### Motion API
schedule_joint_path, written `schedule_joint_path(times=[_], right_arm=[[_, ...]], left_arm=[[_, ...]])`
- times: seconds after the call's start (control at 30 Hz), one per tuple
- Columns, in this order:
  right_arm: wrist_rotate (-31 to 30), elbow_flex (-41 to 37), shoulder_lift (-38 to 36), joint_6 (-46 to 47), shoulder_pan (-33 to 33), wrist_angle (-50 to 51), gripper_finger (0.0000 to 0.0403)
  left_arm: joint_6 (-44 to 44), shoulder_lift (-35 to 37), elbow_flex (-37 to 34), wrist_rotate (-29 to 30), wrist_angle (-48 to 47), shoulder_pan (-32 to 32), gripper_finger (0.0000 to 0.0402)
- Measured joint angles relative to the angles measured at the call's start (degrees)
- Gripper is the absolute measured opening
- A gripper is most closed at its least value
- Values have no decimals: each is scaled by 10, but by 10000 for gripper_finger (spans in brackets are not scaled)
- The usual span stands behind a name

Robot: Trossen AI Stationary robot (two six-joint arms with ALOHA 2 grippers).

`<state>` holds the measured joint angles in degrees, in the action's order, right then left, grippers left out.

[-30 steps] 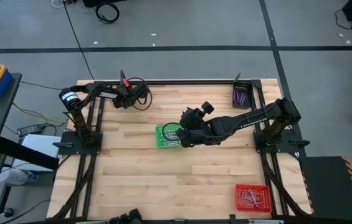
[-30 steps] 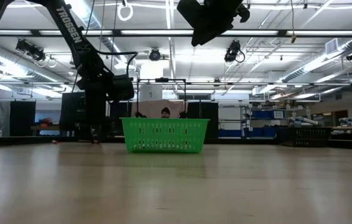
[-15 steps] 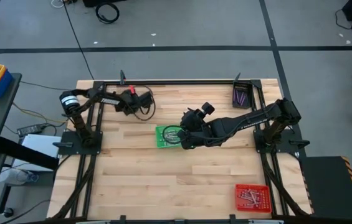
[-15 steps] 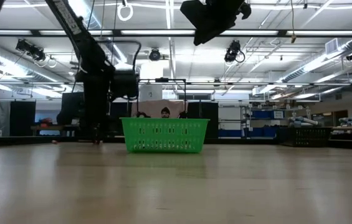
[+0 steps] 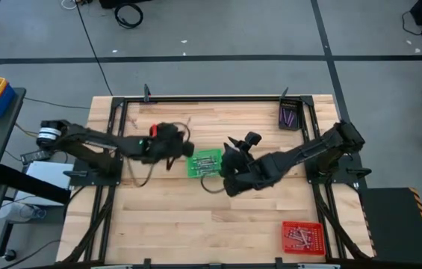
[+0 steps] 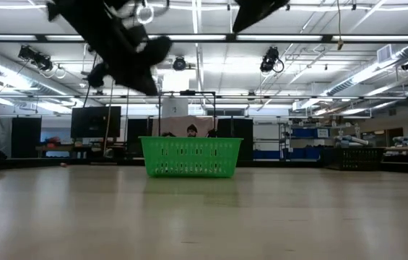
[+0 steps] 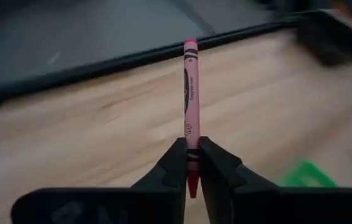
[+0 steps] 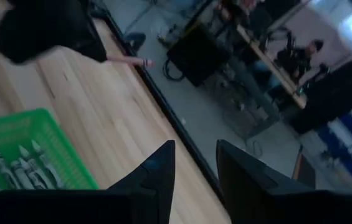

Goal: Sort crayons
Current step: Put the pink crayon into the red basket

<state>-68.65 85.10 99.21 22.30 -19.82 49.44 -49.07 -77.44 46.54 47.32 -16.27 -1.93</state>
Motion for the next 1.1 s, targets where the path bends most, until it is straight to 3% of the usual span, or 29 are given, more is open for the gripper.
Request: schedule_joint_path(times=[0.17,0.3,0.47,0.6,0.7,0.83,1.1], right_arm=[[-61,0,-1,-21,-38,-23,121],[-61,0,-1,-69,-53,-109,125],[67,0,0,-177,-63,-264,139],[201,0,0,-228,-69,-346,152],[264,0,0,-280,-79,-431,157],[276,0,0,-321,-91,-530,157],[379,-40,1,-382,-94,-656,157]], left_arm=[[138,35,0,53,70,-114,37],[291,46,0,73,210,-191,37],[530,52,0,45,424,-271,37],[656,52,0,26,518,-326,37],[702,52,0,-6,527,-357,37],[710,52,0,-43,524,-379,37],[713,51,0,-44,523,-383,37]])
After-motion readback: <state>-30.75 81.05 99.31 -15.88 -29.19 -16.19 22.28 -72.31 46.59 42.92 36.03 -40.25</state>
